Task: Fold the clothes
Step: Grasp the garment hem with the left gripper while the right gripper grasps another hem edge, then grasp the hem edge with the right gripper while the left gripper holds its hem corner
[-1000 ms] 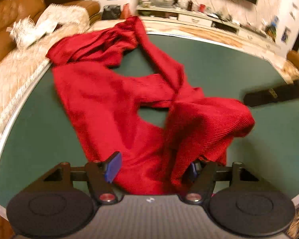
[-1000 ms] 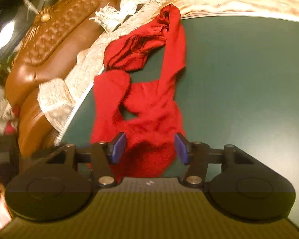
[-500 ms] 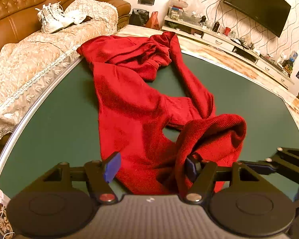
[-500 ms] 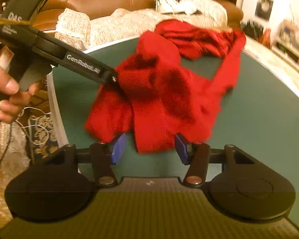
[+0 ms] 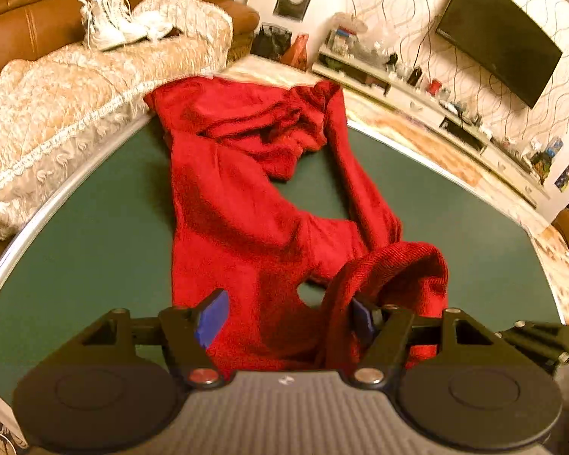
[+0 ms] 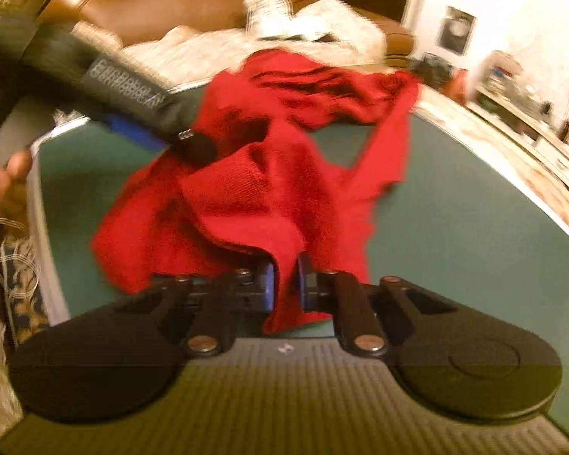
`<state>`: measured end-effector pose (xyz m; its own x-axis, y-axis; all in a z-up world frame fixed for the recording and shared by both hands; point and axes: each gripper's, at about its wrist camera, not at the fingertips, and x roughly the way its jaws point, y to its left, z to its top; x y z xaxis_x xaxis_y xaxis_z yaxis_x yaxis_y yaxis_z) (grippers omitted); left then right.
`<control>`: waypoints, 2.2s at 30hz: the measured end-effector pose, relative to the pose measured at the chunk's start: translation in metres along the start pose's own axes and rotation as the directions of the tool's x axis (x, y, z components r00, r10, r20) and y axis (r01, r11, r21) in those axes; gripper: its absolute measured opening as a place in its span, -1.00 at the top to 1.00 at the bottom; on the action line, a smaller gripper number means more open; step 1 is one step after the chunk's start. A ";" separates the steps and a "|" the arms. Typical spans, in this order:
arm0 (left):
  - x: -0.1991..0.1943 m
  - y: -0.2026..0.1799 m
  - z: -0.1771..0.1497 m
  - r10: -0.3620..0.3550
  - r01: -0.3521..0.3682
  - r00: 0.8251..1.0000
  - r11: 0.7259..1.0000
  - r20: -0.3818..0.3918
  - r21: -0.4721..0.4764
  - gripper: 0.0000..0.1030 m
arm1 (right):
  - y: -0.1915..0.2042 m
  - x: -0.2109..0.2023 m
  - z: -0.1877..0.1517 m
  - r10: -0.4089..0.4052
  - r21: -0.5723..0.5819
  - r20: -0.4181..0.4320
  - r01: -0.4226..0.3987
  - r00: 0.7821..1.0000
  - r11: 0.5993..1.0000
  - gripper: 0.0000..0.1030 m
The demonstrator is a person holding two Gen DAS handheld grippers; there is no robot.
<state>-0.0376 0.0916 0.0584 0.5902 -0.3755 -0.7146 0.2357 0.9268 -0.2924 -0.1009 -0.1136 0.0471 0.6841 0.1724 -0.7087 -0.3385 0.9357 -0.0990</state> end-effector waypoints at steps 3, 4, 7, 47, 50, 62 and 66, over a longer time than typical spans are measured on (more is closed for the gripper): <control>-0.020 -0.024 -0.011 -0.029 0.024 0.999 0.990 0.034 0.141 -0.41 | -0.031 -0.024 0.005 0.082 0.122 -0.006 -0.081 0.997 0.989 0.74; -0.024 -0.033 -0.017 -0.059 0.052 0.998 0.982 0.032 0.181 -0.53 | -0.042 -0.034 0.008 0.119 0.171 -0.006 -0.117 0.993 0.978 0.74; -0.035 -0.058 -0.034 -0.164 0.155 0.986 0.945 0.007 0.288 -0.75 | -0.062 -0.068 0.014 0.165 0.239 0.024 -0.165 0.986 0.957 0.76; -0.048 -0.033 -0.085 -0.045 0.073 0.992 0.964 -0.116 0.255 0.84 | -0.068 -0.068 -0.030 0.160 0.165 -0.083 -0.145 0.984 0.976 -0.18; -0.048 -0.034 -0.086 -0.036 0.068 0.992 0.958 -0.119 0.277 0.84 | -0.066 -0.051 -0.029 0.180 0.103 -0.091 -0.171 0.979 0.980 -0.25; -0.054 -0.046 -0.084 -0.040 0.079 0.993 0.917 -0.107 0.390 -0.33 | -0.088 0.008 -0.052 0.324 0.129 -0.069 -0.313 0.944 0.941 -0.24; -0.054 -0.066 -0.076 -0.035 0.076 0.995 0.881 -0.095 0.467 -0.46 | -0.092 0.006 -0.052 0.311 0.149 -0.060 -0.300 0.948 0.942 0.70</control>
<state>-0.1440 0.0505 0.0676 0.5056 -0.4069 -0.7608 0.6133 0.7897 -0.0148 -0.0996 -0.2145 0.0154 0.5048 0.4362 -0.7449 -0.4277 0.8759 0.2230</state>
